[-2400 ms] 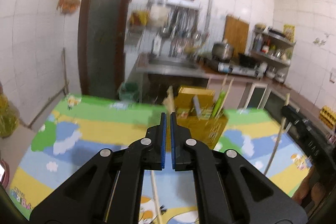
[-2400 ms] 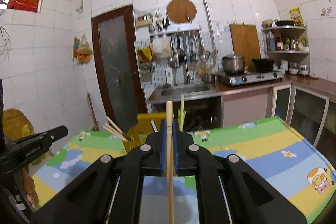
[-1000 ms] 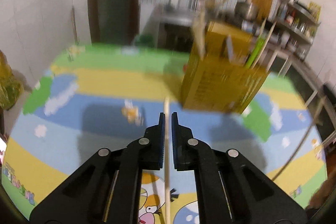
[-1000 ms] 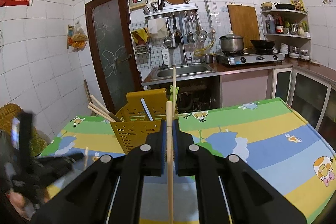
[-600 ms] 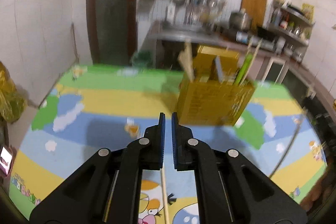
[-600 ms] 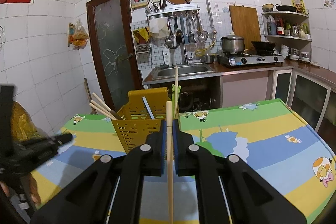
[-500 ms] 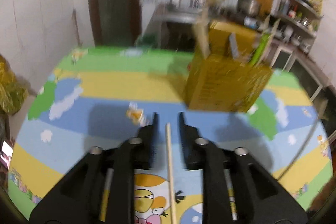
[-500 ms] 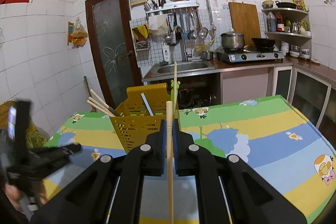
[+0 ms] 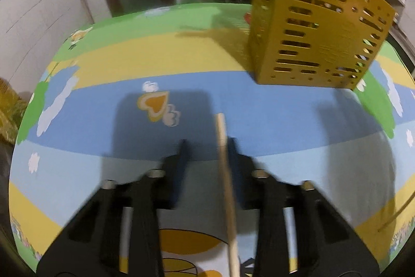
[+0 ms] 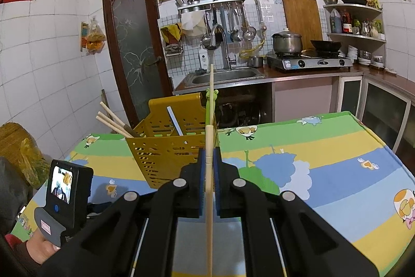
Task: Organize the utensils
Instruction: 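Lift the left tool's chopstick and bring both chopsticks over the yellow holder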
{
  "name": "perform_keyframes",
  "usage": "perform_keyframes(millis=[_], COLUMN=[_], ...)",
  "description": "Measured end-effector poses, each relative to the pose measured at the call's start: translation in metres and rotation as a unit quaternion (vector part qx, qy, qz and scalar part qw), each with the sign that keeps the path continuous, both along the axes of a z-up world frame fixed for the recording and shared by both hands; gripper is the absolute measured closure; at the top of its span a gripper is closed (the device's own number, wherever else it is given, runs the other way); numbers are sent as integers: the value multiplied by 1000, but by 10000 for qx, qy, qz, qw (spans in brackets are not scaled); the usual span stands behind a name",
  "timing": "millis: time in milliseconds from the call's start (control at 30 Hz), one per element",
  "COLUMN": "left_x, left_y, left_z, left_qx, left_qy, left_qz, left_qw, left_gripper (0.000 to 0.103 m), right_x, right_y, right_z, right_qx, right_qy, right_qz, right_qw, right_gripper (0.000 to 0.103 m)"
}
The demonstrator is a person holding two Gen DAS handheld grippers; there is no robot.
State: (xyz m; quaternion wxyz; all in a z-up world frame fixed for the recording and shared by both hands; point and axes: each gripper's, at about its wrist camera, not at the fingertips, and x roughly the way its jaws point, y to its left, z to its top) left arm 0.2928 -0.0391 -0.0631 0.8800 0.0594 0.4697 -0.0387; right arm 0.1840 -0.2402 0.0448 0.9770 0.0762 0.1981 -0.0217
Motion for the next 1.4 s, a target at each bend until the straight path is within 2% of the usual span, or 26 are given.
perform_keyframes(millis=[33,233,400,533,600,667,767,1200,1400], left_x=[1,-5,-30,-56,-71,-81,-90,-99,-98], left_y=[-2,2,5,6,6,5,3,6,0], left_z=[0,12,62,109,131,145,154,162,189], left_qx=[25,-202,-528,-782,-896,-985,-1038,-1212,-1364], left_qy=[20,-36,-748,-1522,-1947,-2274,-2522,-2590,-2757], left_qz=[-20,13,-21,-86,-102,-158,-157,-270,-413], left_qw=[10000,9998,9958,9852,9767,9687,9620,9579,9506], left_gripper=[97,98,98,98,98,98,98,98,98], right_x=[1,-1,-4,-8,-8,-9,-11,-15,-9], right_y=[0,-1,1,4,5,6,8,11,14], right_z=[0,1,4,8,10,11,11,18,49], right_qx=[-1,-25,-9,-34,-40,-55,-79,-113,-185], right_qy=[2,-29,-85,-154,-172,-187,-206,-339,-685], right_qz=[-5,-4,-29,-19,-12,-9,-13,13,28], right_qw=[10000,10000,10000,9999,9998,9998,9998,9994,9975], right_gripper=[97,97,97,97,97,97,97,97,97])
